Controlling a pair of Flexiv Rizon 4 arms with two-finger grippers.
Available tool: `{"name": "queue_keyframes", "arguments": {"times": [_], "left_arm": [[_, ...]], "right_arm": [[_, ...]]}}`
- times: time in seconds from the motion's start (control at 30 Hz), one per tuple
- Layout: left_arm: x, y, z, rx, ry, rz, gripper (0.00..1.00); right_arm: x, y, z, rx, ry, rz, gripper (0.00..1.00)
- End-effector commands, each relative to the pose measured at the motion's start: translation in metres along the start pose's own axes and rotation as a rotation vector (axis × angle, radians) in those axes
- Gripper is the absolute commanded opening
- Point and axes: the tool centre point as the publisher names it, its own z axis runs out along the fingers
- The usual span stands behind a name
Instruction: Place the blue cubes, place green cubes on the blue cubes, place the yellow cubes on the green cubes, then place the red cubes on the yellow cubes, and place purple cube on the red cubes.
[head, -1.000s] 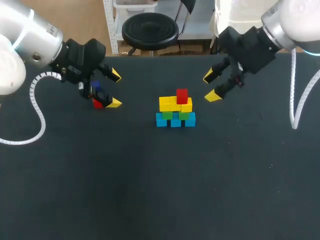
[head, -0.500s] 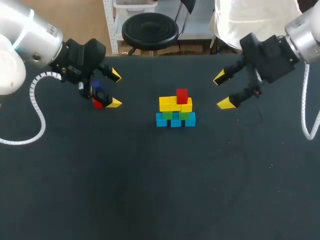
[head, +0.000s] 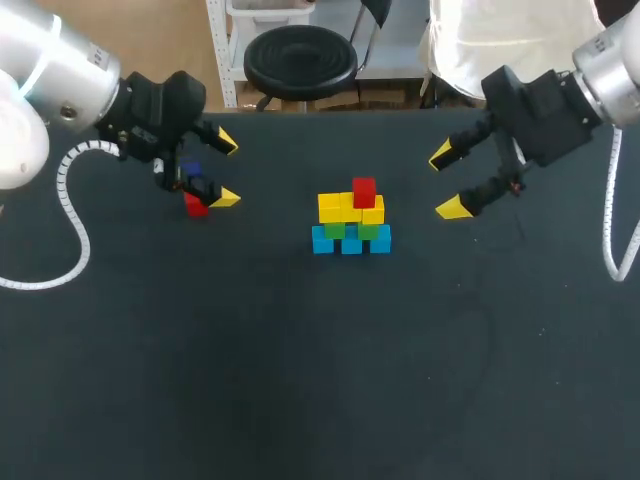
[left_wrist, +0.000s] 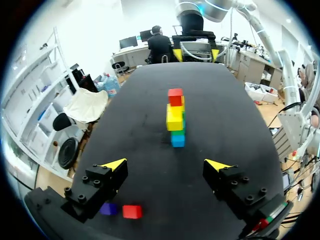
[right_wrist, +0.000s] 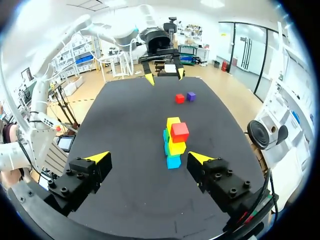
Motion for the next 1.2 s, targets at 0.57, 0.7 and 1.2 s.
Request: {"name": "queue_keyframes", "arguments": {"times": [0.57,0.7,1.2], "left_arm": [[0.079,0.036,0.004,-0.024,0.231,-0.069,1.00],[0.079,0.036,0.004,-0.024,0.231,-0.069,1.00],[0.128,0.095,0.015,0.095,0.169,-0.119,1.00]], "right_arm": [[0.000,0.001,0.000,0.000,-0.002,-0.001,1.00],[0.000,0.001,0.000,0.000,-0.002,-0.001,1.00],[0.000,0.001,0.000,0.000,-0.002,-0.001,1.00]]}}
